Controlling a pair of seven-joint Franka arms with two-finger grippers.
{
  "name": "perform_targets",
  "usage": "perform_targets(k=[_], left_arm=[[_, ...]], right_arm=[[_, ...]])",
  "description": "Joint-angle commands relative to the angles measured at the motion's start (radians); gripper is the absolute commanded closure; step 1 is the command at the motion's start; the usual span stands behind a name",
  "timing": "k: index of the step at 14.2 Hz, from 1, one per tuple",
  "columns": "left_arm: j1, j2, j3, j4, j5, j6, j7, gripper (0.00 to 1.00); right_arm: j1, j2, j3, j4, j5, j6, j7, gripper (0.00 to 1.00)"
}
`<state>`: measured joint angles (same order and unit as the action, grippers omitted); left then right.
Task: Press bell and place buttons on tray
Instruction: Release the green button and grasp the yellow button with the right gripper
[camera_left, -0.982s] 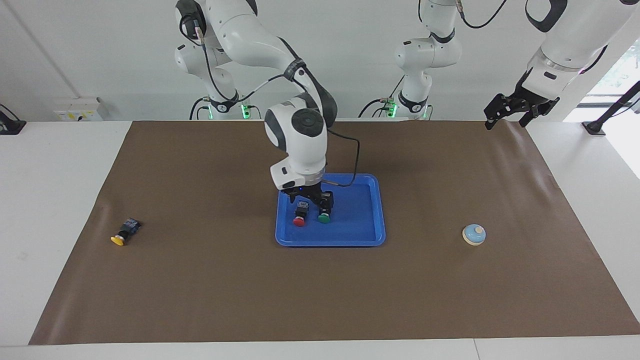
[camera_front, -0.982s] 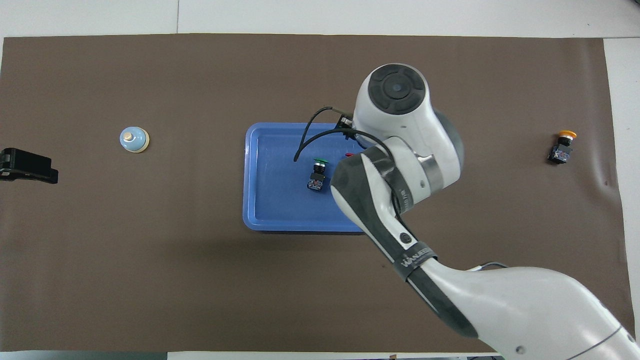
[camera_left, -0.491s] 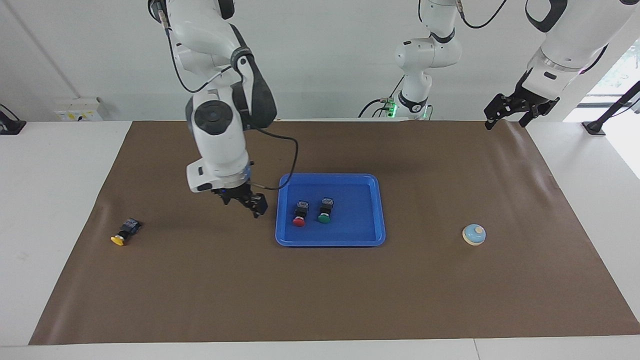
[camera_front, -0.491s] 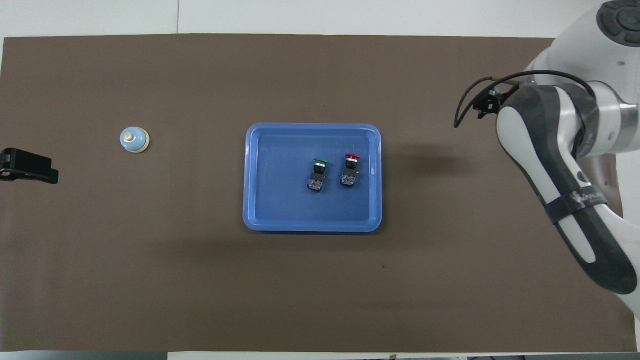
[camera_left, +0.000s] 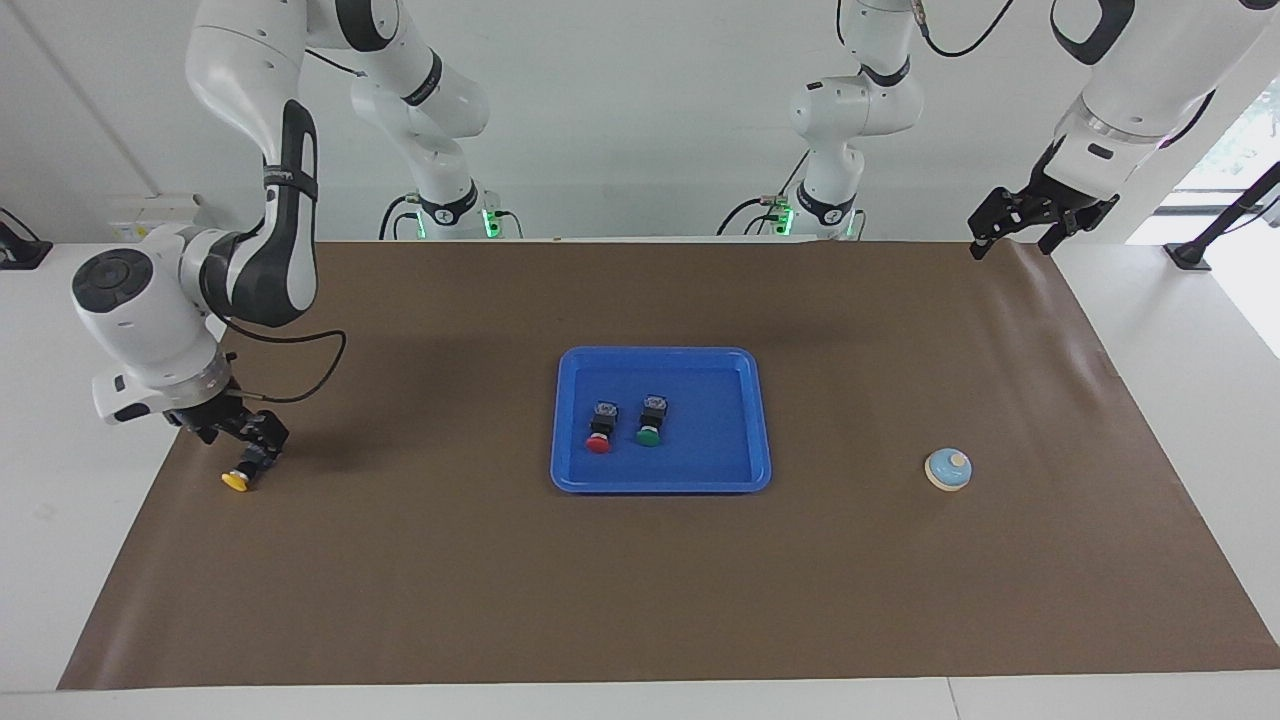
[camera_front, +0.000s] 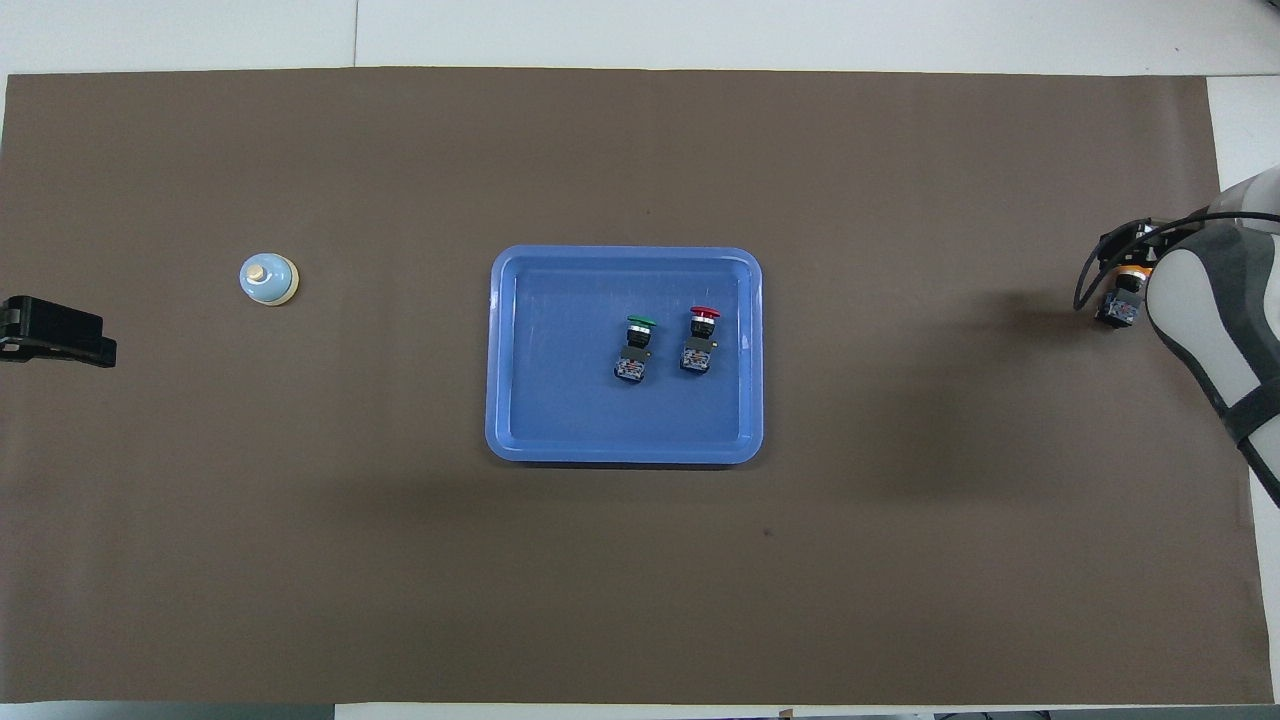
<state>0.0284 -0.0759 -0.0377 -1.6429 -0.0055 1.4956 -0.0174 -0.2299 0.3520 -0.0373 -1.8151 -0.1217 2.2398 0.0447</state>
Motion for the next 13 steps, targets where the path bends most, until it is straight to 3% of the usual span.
perform_targets(k=[1, 4, 9, 10, 12, 13], left_arm=[[-0.001, -0.004, 0.005, 0.012, -0.011, -0.020, 0.008, 0.00], [-0.001, -0.004, 0.005, 0.012, -0.011, -0.021, 0.008, 0.00], [-0.001, -0.004, 0.005, 0.012, -0.011, -0.021, 0.008, 0.00], [-0.001, -0.004, 0.005, 0.012, -0.011, -0.021, 0.008, 0.00], [-0.001, -0.004, 0.005, 0.012, -0.011, -0.021, 0.008, 0.00], [-0.001, -0.004, 0.005, 0.012, -0.011, -0.021, 0.008, 0.00]], right_arm=[[-0.037, -0.010, 0.016, -0.087, -0.019, 0.101, -0.009, 0.00], [-0.059, 0.004, 0.017, -0.144, -0.018, 0.200, -0.006, 0.00], [-0.059, 0.008, 0.017, -0.164, -0.006, 0.216, -0.002, 0.00], [-0.059, 0.008, 0.017, -0.164, -0.006, 0.216, -0.002, 0.12], [-0.059, 0.008, 0.017, -0.168, -0.004, 0.216, -0.003, 0.51], [-0.057, 0.008, 0.017, -0.173, -0.004, 0.215, -0.008, 0.87]])
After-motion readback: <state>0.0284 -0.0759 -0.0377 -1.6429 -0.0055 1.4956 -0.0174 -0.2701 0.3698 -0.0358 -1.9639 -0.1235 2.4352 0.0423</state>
